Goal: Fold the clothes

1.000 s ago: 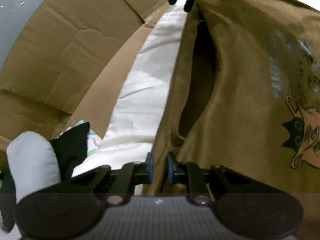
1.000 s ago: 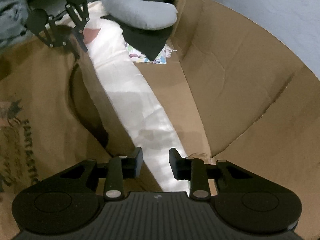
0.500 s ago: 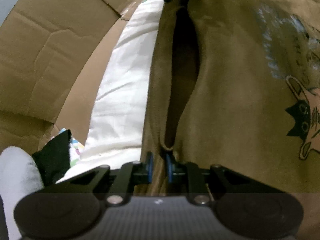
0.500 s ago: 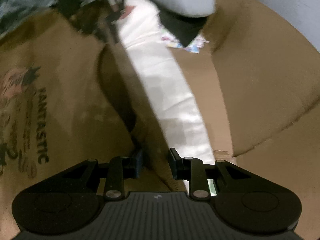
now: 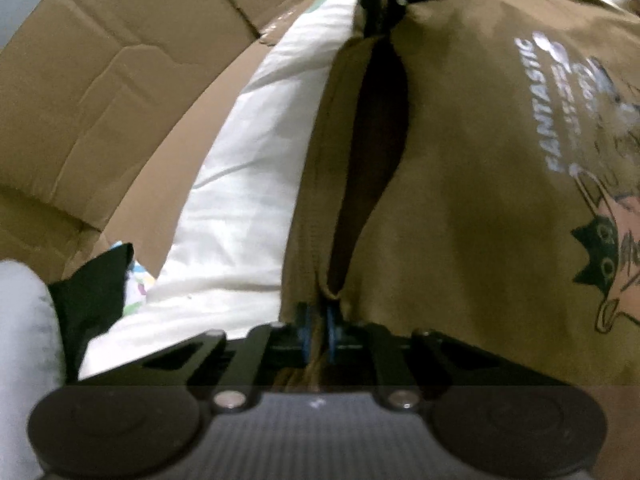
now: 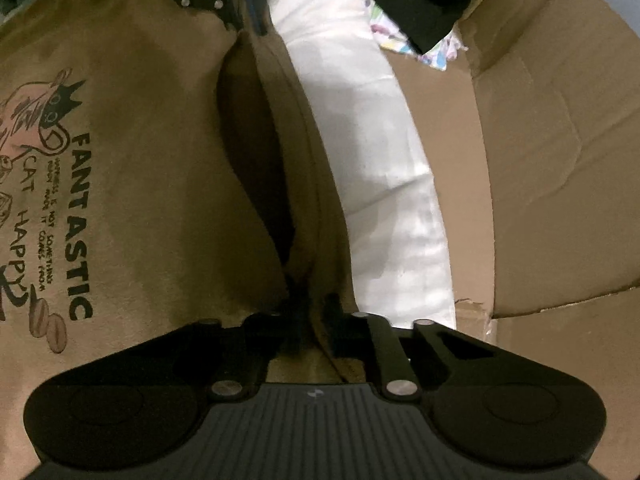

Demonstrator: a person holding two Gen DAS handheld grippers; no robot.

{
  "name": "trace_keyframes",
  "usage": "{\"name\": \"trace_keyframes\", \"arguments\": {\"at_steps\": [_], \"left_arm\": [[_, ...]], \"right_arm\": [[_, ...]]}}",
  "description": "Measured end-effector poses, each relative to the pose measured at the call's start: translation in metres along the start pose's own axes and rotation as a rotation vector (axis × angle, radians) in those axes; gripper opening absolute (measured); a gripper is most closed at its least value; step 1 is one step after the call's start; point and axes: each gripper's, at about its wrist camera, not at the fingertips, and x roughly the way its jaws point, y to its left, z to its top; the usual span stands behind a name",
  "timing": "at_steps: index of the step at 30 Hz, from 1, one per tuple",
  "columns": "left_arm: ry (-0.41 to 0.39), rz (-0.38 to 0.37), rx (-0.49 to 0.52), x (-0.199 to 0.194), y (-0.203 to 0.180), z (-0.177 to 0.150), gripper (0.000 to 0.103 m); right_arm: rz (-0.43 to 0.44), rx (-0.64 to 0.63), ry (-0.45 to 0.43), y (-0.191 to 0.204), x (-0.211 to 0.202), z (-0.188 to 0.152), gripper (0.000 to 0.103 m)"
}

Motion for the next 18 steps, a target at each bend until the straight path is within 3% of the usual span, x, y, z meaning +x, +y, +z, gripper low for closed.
{"name": "trace_keyframes", "arguments": {"at_steps": [5,11,18], "left_arm": [[-0.016,-0.009,-0.024,-0.007,0.013,0.009,0.004],[-0.059,0.009,-0.276,-0.017,0.041,0.005,0.004],[-0.062,0.034,-0.521,-0.005,0.066,-0.005,0.003]], "right_arm": [[-0.017,0.103,-0.091,-0.019,-0.017,-0.011,0.003],[-0.031,0.278,-0.19,-0.047,-0.028,-0.027,0.002],[-0.062,0.427,-0.174,-0.061,-0.001,-0.032,0.003]]}}
